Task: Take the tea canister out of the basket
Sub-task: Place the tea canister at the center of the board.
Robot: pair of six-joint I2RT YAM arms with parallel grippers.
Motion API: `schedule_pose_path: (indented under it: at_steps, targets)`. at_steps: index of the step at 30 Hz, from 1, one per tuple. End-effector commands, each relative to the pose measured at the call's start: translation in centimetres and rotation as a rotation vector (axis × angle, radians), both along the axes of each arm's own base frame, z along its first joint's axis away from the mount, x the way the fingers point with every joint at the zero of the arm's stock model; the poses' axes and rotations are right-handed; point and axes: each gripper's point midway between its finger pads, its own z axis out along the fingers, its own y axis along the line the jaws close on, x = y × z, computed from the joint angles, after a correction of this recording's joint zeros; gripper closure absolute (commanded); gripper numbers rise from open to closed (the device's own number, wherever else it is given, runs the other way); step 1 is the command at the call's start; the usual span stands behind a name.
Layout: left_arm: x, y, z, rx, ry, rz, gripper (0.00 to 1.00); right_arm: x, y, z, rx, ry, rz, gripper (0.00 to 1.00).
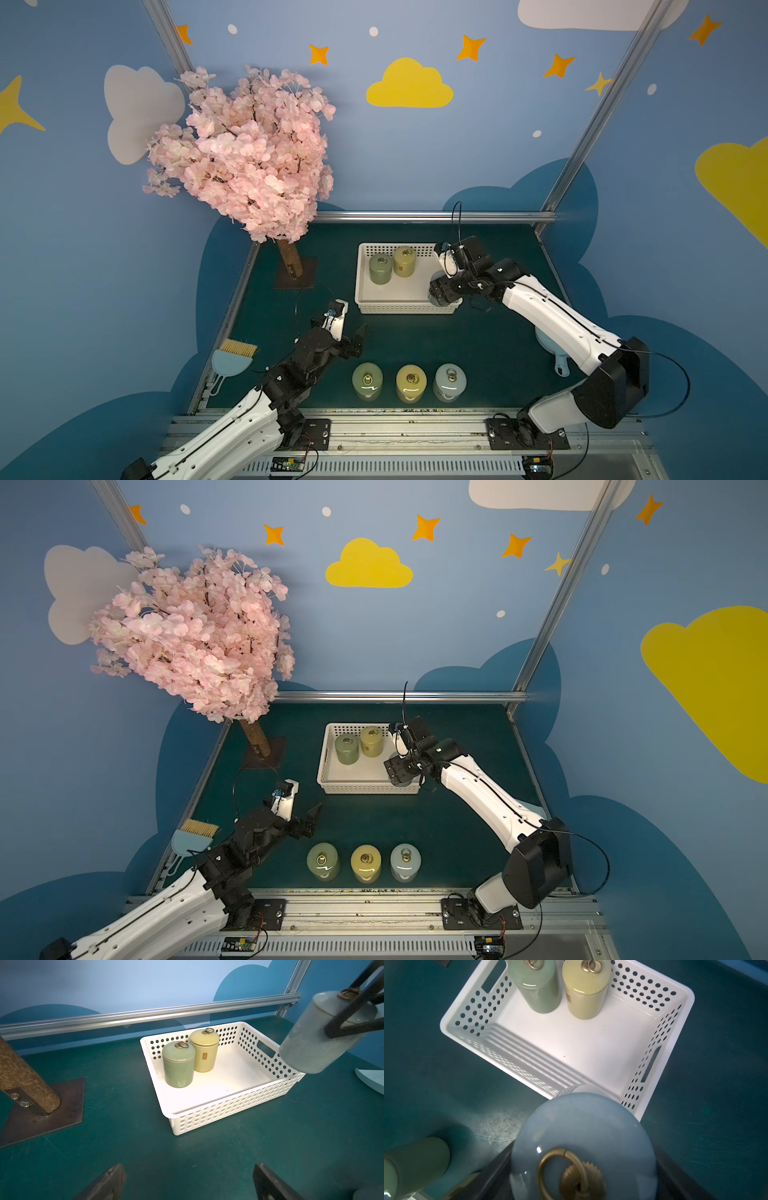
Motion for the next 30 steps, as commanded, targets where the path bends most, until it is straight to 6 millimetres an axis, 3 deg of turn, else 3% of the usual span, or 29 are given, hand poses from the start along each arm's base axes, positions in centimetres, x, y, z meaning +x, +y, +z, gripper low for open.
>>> schedule_pose_path:
  at_steps: [1,7,15,30]
  targets:
    - [0.1,0.2,0.1,-0.004,-0.013,0.007,0.0,-0.3,0.4,3.1,0.079,-0.097,-0.012,0.46]
    - [0.0,0.3,0.2,-0.006,-0.017,0.011,0.0,-2.6,-0.1,3.0,0.119,-0.1,-0.018,0.46]
    - [0.0,0.5,0.2,-0.005,-0.022,0.018,0.0,-5.2,-0.7,1.5,0.127,-0.071,-0.038,0.46]
    - [0.0,0.5,0.2,-0.003,-0.023,0.021,0.0,-7.9,-0.4,-1.0,0.119,-0.011,-0.051,0.47]
